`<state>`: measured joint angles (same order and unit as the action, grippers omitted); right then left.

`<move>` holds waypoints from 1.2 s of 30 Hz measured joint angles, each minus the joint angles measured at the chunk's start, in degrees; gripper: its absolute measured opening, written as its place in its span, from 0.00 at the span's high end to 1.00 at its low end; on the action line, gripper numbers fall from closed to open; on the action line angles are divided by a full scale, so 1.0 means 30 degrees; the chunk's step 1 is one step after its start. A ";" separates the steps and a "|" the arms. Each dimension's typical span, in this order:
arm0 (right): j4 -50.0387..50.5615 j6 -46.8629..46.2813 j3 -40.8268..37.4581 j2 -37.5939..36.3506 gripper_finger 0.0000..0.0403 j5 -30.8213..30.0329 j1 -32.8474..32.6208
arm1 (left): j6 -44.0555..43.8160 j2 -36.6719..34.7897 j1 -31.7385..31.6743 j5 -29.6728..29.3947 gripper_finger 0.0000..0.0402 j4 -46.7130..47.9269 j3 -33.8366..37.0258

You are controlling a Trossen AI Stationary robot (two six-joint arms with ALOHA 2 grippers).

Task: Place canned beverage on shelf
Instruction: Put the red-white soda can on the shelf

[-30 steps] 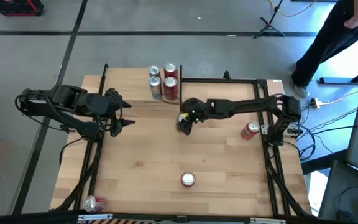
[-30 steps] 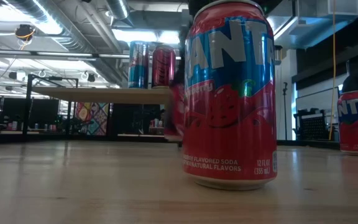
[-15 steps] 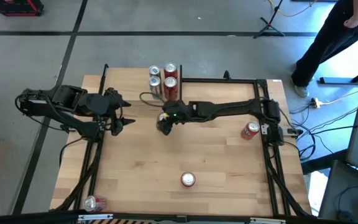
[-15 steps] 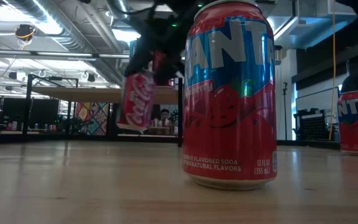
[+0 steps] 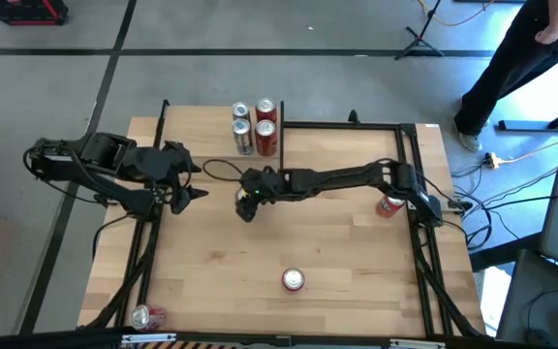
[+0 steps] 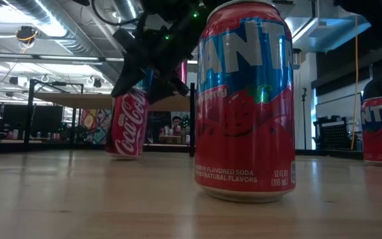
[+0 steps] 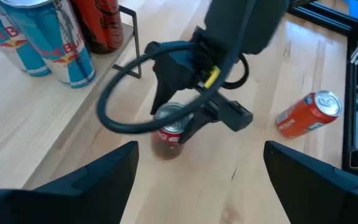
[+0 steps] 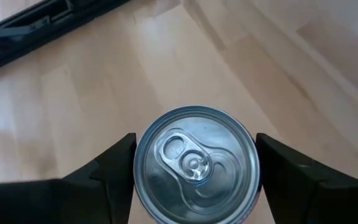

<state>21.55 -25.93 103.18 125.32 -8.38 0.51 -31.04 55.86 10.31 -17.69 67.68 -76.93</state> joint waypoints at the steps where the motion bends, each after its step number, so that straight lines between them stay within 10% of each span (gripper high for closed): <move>1: 0.0111 0.0000 0.0000 0.0000 0.37 0.0117 -0.0007 | -0.0014 0.0000 -0.0001 0.0000 0.17 0.0003 0.0000; 5: 0.0100 0.0003 0.0000 0.0000 0.36 0.0014 0.0043 | -0.0003 0.0000 -0.0001 -0.0027 0.17 0.0007 0.0000; 12: -0.0138 0.0096 0.0022 -0.0011 0.04 0.0638 0.0058 | -0.0003 0.0007 -0.0001 -0.0216 0.17 0.0005 0.0000; 36: 1.2415 0.4292 -0.2601 -1.2764 0.20 -0.5376 -0.0553 | -0.8416 0.6350 -0.1553 -0.0305 0.17 -0.0473 0.0007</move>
<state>58.79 -13.06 95.37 87.03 -24.51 -1.15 -56.29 74.90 5.65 -18.61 66.26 -76.90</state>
